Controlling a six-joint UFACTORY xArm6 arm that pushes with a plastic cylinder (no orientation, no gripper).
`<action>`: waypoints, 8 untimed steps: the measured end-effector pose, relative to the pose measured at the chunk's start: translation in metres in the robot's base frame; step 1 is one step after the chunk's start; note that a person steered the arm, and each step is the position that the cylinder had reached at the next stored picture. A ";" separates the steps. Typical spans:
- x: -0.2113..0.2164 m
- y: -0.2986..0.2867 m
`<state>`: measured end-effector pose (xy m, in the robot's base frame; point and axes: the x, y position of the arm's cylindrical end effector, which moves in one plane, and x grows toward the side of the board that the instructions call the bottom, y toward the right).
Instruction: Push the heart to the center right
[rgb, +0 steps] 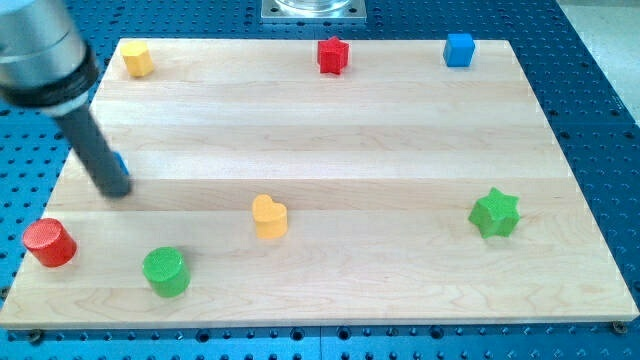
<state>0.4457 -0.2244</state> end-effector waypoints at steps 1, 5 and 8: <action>-0.028 0.000; 0.057 0.225; 0.062 0.250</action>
<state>0.5075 0.0258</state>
